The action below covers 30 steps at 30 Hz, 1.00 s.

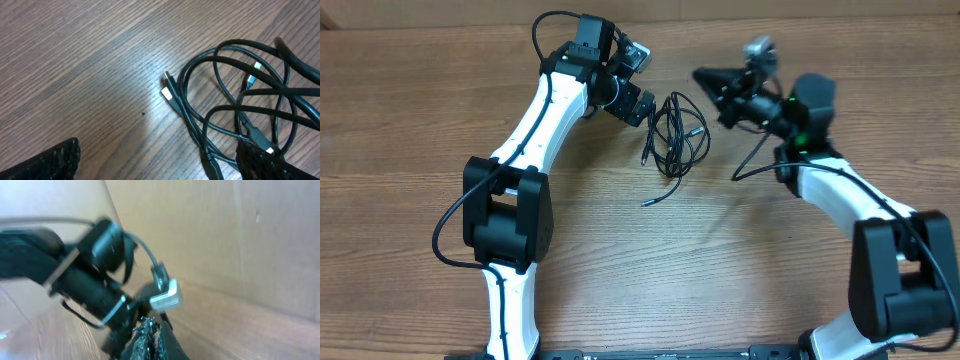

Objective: Untangle cables

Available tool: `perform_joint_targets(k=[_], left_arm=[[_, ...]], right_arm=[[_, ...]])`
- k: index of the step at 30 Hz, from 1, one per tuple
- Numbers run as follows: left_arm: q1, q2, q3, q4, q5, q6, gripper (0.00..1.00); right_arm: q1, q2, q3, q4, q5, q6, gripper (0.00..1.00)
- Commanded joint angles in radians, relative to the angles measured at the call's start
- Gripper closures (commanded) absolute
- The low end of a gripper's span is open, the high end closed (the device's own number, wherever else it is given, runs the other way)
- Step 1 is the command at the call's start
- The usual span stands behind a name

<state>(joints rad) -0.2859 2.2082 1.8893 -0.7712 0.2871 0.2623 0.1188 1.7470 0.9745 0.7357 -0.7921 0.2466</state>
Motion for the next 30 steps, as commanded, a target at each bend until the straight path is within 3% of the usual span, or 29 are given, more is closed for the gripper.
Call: perform_joint_targets(k=[1, 5, 11, 14, 22, 30], left_arm=[[0.006, -0.037, 0.004, -0.003, 0.003, 0.003, 0.00], [0.006, -0.037, 0.004, -0.002, 0.022, 0.003, 0.00], [0.006, -0.037, 0.004, 0.012, 0.021, 0.003, 0.00], [0.006, -0.037, 0.004, 0.013, 0.021, 0.003, 0.00], [0.005, -0.037, 0.004, 0.013, 0.021, 0.003, 0.00], [0.006, -0.037, 0.004, 0.012, 0.021, 0.003, 0.01]], right_arm=[[-0.023, -0.042, 0.010, -0.002, -0.059, 0.094, 0.96], [-0.024, -0.041, 0.010, -0.207, -0.003, 0.008, 0.94], [0.013, -0.035, 0.008, -0.430, 0.097, -0.100, 0.41], [0.047, -0.032, 0.008, -0.501, 0.172, -0.151, 0.30], [0.126, 0.031, 0.008, -0.439, 0.280, -0.155, 0.30], [0.131, 0.056, 0.009, -0.396, 0.299, -0.154, 0.42]])
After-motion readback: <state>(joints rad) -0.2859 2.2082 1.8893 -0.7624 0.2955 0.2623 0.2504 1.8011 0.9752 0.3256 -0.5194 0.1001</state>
